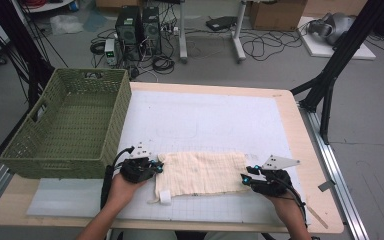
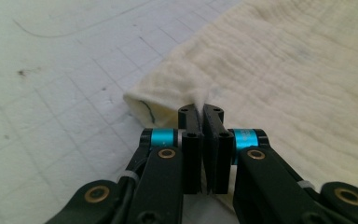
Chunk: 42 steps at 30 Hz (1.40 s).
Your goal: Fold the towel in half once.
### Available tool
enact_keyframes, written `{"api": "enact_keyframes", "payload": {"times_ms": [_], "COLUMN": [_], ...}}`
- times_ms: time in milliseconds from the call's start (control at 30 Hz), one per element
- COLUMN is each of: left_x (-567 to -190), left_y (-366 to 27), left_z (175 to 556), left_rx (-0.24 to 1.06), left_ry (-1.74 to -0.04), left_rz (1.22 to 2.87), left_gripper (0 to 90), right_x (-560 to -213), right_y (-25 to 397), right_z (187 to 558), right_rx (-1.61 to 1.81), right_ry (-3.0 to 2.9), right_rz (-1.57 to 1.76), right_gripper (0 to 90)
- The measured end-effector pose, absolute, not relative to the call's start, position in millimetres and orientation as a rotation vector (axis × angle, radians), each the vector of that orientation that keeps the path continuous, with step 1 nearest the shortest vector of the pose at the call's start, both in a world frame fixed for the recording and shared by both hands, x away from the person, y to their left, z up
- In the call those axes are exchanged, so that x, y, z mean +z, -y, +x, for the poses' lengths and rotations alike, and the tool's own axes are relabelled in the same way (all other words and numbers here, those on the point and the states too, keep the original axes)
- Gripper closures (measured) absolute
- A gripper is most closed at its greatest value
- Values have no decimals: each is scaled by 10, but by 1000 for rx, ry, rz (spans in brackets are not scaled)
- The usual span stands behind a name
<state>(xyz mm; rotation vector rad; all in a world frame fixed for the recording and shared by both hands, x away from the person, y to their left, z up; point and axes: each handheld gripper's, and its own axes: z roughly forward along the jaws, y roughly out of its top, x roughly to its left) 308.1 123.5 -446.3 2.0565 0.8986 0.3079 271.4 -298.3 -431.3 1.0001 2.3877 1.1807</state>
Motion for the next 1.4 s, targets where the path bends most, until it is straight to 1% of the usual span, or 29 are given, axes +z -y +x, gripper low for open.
{"api": "enact_keyframes", "payload": {"times_ms": [33,133,167,200,267,333,367,400,500,533,567,600,667,800,867,933,1000,1033,1067,1100,1133,1233,1300,1400], "left_x": [-4448,-4426,-4431,-4435,-4442,-4425,-4415,-4411,-4407,-4404,-4400,-4396,-4388,-4357,-4328,-4310,-4304,-4305,-4306,-4313,-4326,-4388,-4420,-4408], "left_y": [-1248,-1329,-1345,-1350,-1362,-1380,-1393,-1399,-1415,-1418,-1420,-1419,-1417,-1405,-1397,-1377,-1354,-1349,-1337,-1332,-1332,-1322,-1300,-1268], "left_z": [3089,3120,3126,3129,3149,3153,3152,3149,3155,3157,3157,3158,3162,3190,3217,3252,3291,3312,3340,3372,3396,3466,3538,3611], "left_rx": [332,338,332,330,318,339,335,342,352,354,361,363,371,377,375,378,384,392,391,392,386,357,341,334], "left_ry": [-911,-957,-959,-971,-1015,-1034,-1032,-1033,-1032,-1026,-1022,-1018,-1013,-1011,-999,-989,-985,-982,-987,-992,-1002,-1034,-1045,-1044], "left_rz": [2052,2011,2008,2008,1984,1952,1940,1933,1913,1904,1897,1890,1884,1881,1877,1878,1879,1877,1873,1869,1856,1844,1877,1877], "left_gripper": [865,865,826,826,637,540,522,522,507,502,501,495,486,459,454,447,445,445,445,446,448,486,486,484], "right_x": [-4314,-4312,-4315,-4315,-4318,-4330,-4342,-4362,-4419,-4429,-4430,-4434,-4428,-4351,-4316,-4318,-4306,-4263,-4263,-4247,-4232,-4210,-4210,-4231], "right_y": [2983,2986,2985,2985,2971,2939,2909,2875,2819,2825,2833,2841,2844,2871,2903,2905,2933,2987,2987,3005,3022,3053,3069,3068], "right_z": [2717,2714,2718,2718,2733,2753,2754,2748,2738,2739,2738,2736,2712,2645,2621,2609,2625,2666,2666,2694,2742,2908,3025,3220], "right_rx": [1179,1176,1170,1170,1159,1162,1162,1154,1099,1104,1106,1116,1113,1127,1137,1093,1124,1197,1197,1215,1208,1128,1136,1157], "right_ry": [-2388,-2388,-2383,-2383,-2379,-2385,-2404,-2432,-2498,-2497,-2502,-2508,-2530,-2561,-2584,-2631,-2606,-2521,-2521,-2478,-2410,-2275,-2224,-2196], "right_rz": [992,1000,1003,1003,1019,1039,1044,1032,985,986,993,984,961,889,876,858,885,941,941,961,997,1063,1104,1154], "right_gripper": [603,601,591,591,571,578,601,643,714,749,796,864,886,885,867,785,742,685,685,620,594,565,553,537]}}
